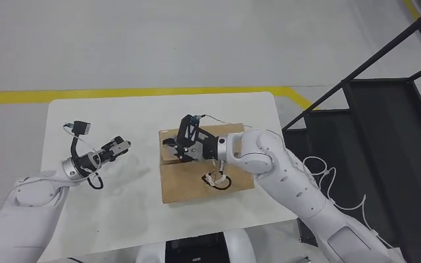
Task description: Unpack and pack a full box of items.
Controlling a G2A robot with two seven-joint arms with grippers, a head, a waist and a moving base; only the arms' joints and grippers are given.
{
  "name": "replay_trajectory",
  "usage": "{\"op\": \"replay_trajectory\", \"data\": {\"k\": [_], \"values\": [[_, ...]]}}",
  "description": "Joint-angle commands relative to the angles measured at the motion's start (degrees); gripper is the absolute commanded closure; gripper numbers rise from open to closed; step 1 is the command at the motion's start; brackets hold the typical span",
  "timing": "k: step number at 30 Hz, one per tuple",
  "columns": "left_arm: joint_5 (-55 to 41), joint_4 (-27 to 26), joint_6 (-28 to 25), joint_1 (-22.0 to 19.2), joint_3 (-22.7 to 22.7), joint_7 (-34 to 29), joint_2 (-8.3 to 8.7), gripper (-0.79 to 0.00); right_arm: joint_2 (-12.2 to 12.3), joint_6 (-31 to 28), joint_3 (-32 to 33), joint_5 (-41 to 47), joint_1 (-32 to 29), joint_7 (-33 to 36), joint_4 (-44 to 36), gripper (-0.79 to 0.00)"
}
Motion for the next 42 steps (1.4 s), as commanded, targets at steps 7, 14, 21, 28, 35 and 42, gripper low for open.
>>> {"op": "replay_trajectory", "data": {"k": [7,14,21,28,35,42], "values": [[0.03,-0.01,0.52,-0.44,0.82,-0.37,-0.19,-0.785,0.04,-3.27,-0.19,8.47,0.50,1.73,0.52,0.000],[-0.41,0.72,0.52,-0.86,1.20,-0.70,-0.32,-0.785,-0.12,-5.05,-1.34,14.04,1.96,3.38,1.47,0.000],[-0.64,1.28,0.49,-1.11,1.27,-0.71,-0.42,-0.785,-1.42,-1.50,-6.92,8.94,3.04,1.67,5.23,0.000],[-0.58,1.69,0.56,-1.12,0.80,-0.92,-0.38,-0.785,-3.20,0.41,-11.00,4.06,5.06,-5.11,10.11,0.000],[-0.50,1.74,0.56,-0.91,0.35,-0.98,-0.34,-0.785,-4.60,2.14,-14.27,-0.50,6.18,-7.99,12.79,0.000],[-0.60,1.80,0.77,-0.80,0.20,-1.18,-0.35,-0.785,-5.56,2.54,-15.96,-2.07,6.96,-8.44,14.61,0.000]]}}
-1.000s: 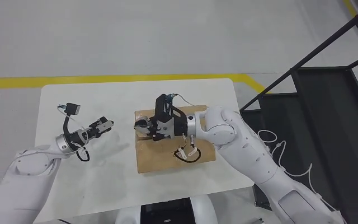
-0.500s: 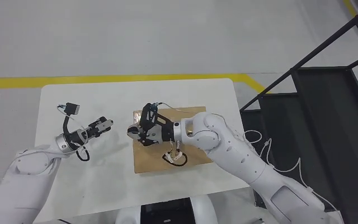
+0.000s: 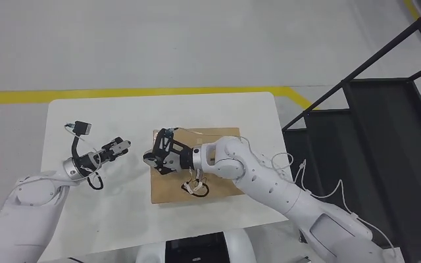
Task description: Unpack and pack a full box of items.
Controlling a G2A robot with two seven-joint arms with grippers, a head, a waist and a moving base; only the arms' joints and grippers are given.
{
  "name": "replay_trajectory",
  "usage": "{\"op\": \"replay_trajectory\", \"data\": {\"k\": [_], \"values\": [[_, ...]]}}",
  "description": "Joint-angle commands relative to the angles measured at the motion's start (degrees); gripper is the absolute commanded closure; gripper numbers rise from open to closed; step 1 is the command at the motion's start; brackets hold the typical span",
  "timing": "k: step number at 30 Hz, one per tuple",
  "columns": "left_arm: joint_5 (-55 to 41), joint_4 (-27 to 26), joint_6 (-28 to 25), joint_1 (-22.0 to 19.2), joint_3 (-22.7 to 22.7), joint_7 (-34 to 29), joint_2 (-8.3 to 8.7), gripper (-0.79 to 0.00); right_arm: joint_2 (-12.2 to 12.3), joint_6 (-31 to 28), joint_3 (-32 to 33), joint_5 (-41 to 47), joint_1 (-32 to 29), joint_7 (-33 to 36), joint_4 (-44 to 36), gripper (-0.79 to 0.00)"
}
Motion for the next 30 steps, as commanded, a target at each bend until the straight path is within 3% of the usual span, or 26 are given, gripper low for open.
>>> {"op": "replay_trajectory", "data": {"k": [1,20,21,22,30], "values": [[0.00,0.00,0.01,0.00,-0.01,-0.02,-0.01,-0.785,-0.23,0.04,-0.38,-0.53,0.25,0.07,0.38,0.000],[0.01,0.76,0.01,0.35,-0.30,0.17,-0.10,-0.785,-3.28,2.93,-4.76,-6.62,1.17,-3.83,7.47,0.000],[-0.01,0.72,-0.03,0.39,-0.31,0.18,-0.10,-0.785,-3.45,2.97,-4.92,-6.52,1.29,-3.53,7.79,-0.422],[-0.07,0.71,-0.08,0.44,-0.33,0.16,-0.11,-0.785,-3.61,3.02,-4.99,-6.28,1.40,-3.39,8.00,-0.785],[-0.67,1.38,-0.23,0.35,-1.12,-0.66,0.01,-0.785,-3.87,1.42,-3.33,-5.63,2.04,-3.63,7.25,-0.785]]}}
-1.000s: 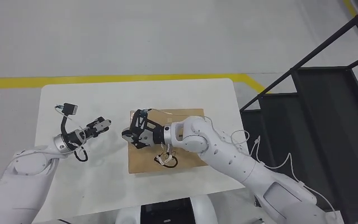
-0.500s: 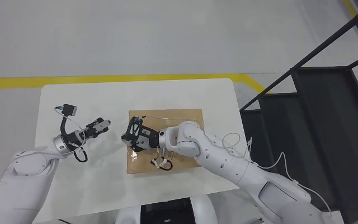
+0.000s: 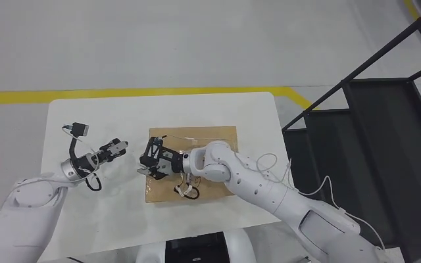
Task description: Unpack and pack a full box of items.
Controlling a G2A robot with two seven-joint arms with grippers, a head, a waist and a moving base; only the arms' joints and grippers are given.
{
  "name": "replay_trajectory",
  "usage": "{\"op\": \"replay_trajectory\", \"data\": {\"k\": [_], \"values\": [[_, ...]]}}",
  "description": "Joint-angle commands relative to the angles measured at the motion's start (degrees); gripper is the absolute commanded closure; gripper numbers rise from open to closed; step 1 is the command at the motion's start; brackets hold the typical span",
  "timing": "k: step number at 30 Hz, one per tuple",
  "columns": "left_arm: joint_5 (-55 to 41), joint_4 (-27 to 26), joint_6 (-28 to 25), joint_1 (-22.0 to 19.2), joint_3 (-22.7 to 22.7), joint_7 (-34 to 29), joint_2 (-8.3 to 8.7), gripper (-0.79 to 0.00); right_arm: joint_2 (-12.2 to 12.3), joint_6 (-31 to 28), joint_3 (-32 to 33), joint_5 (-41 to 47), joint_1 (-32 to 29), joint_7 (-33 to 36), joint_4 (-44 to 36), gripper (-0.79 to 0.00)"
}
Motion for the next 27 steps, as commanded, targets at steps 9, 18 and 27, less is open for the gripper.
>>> {"op": "replay_trajectory", "data": {"k": [9,18,27], "values": [[-0.29,-0.37,-0.01,-0.41,0.48,-0.41,-0.13,-0.785,2.35,-3.51,7.79,0.02,-3.24,-0.70,-8.37,-0.785],[-0.80,-2.60,-2.08,-0.67,0.04,0.15,-0.22,-0.785,5.03,-14.33,14.94,7.45,-5.00,8.40,-11.24,-0.785],[-3.97,-10.88,-1.64,0.93,-5.95,-3.21,0.88,-0.785,8.25,-11.69,20.22,35.76,-9.23,28.22,-9.36,-0.785]]}}
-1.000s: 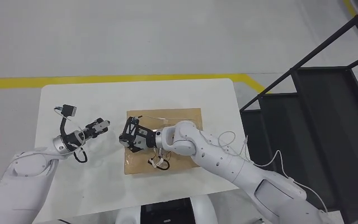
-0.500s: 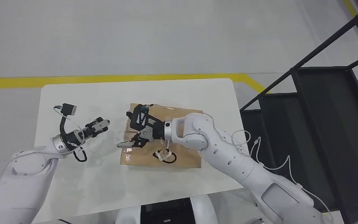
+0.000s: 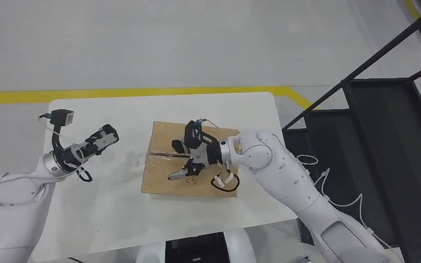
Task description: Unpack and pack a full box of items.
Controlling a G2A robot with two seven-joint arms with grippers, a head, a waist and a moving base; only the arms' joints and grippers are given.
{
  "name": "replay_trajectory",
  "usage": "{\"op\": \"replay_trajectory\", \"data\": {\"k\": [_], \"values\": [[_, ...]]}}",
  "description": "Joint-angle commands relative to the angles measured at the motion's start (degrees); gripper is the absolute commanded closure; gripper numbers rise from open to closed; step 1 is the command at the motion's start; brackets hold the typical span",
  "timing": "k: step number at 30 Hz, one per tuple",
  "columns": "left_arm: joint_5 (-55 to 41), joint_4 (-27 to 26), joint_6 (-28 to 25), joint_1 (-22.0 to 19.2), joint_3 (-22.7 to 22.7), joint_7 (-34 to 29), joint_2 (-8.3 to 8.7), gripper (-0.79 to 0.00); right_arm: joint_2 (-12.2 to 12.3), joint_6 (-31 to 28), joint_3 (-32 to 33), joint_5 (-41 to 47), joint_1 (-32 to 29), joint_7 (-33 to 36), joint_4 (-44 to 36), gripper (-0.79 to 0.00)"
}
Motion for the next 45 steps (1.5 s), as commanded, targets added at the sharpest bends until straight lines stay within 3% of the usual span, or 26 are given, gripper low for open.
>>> {"op": "replay_trajectory", "data": {"k": [1,7,8,10,21,34,41,45], "values": [[-0.61,-2.29,0.69,-0.05,0.31,-1.37,0.05,-0.785,0.53,3.25,1.21,10.48,-0.40,4.63,1.09,-0.785],[-3.75,-5.97,2.74,-3.01,5.34,-6.24,-0.38,-0.785,2.08,8.36,5.10,27.87,-2.26,13.61,-0.60,-0.785],[-4.14,-6.21,3.04,-3.70,6.42,-6.86,-0.51,-0.785,2.44,11.70,5.82,28.65,-2.37,15.68,-0.38,-0.785],[-4.63,-6.47,3.89,-5.03,8.64,-8.31,-0.76,-0.785,2.99,16.33,7.40,27.81,-2.48,16.82,-2.81,-0.785],[-4.08,-3.42,8.05,-11.58,18.22,-14.51,-2.11,-0.785,4.71,19.14,10.75,22.13,-7.61,17.65,-7.27,-0.785],[-4.32,-2.96,8.23,-11.40,17.86,-12.81,-2.14,-0.785,4.66,19.42,10.56,23.15,-7.92,17.34,-7.34,-0.785],[-6.89,-1.14,5.33,-4.52,10.56,-4.71,-1.32,-0.785,3.79,24.33,7.65,39.62,-7.87,16.42,-6.45,-0.785],[-7.48,-0.87,4.59,-0.73,6.48,-3.39,-0.74,-0.785,2.93,25.59,4.31,38.59,-5.42,13.11,-4.00,-0.785]]}}
